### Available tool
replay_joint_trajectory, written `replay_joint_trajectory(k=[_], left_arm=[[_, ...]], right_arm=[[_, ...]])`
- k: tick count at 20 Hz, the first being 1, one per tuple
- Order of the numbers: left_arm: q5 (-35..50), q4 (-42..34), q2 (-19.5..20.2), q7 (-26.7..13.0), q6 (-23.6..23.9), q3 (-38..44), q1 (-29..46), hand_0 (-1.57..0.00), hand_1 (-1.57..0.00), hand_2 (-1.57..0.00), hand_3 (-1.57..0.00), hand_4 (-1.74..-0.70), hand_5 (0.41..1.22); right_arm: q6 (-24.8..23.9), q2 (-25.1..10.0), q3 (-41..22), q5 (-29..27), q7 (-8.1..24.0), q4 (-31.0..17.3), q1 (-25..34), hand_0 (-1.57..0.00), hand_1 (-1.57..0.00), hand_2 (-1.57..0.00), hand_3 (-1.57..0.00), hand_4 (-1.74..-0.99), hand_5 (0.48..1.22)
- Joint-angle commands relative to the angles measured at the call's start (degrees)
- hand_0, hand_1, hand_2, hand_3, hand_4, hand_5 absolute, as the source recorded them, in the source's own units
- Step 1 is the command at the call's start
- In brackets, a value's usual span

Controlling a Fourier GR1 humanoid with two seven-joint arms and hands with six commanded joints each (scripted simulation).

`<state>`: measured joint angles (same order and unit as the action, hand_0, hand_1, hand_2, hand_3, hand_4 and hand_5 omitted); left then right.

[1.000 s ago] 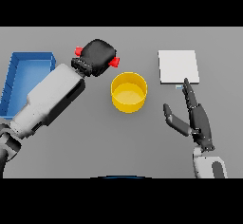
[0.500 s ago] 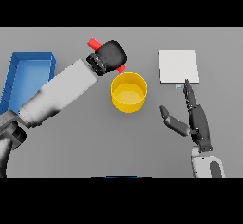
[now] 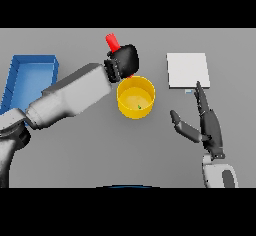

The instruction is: Pick up the red beaker and tilt it to pour out 1 green nut into yellow bowl. Pick up the yellow bowl and place it on the metallic measuring scale.

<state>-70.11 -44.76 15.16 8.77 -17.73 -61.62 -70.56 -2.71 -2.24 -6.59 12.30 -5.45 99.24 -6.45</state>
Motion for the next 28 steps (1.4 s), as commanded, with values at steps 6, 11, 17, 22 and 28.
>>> replay_joint_trajectory(k=[6, 11, 17, 22, 28], left_arm=[[-5.23, 1.75, -1.07, 1.47, 1.66, -4.16, -3.42, -1.57, -1.57, -1.57, -1.57, -1.73, 1.221], [-8.22, 3.01, 0.01, 5.71, 1.76, -5.09, -12.82, -1.57, -1.57, -1.57, -1.57, -1.73, 1.221], [-2.75, 13.94, 4.91, 4.41, 4.72, 6.69, -23.22, -1.57, -1.57, -1.57, -1.57, -1.72, 1.221], [14.29, 24.97, 11.05, -4.03, -0.15, 28.20, -25.61, -1.57, -1.57, -1.57, -1.51, -1.73, 1.221], [33.27, 32.08, 19.04, -8.12, 5.17, 47.37, -16.84, -1.57, -1.57, -1.57, -1.55, -1.74, 1.221]], right_arm=[[0.34, 0.19, -0.20, -0.18, -0.70, -0.46, -0.96, 0.00, 0.00, 0.00, 0.00, -1.130, 0.577], [-0.02, 0.36, -0.09, 0.04, -0.45, -0.85, 0.58, 0.00, 0.00, 0.00, 0.00, -1.138, 0.565], [0.53, 0.35, -0.59, -0.12, -0.66, -0.35, 0.75, 0.00, 0.00, 0.00, 0.00, -1.117, 0.554], [1.44, 0.00, -0.46, -1.03, -1.16, -1.45, 1.94, 0.00, 0.00, 0.00, 0.00, -1.105, 0.578], [1.16, -0.60, -0.82, 0.37, -0.71, -2.95, 3.53, 0.00, 0.00, 0.00, 0.00, -1.127, 0.606]])
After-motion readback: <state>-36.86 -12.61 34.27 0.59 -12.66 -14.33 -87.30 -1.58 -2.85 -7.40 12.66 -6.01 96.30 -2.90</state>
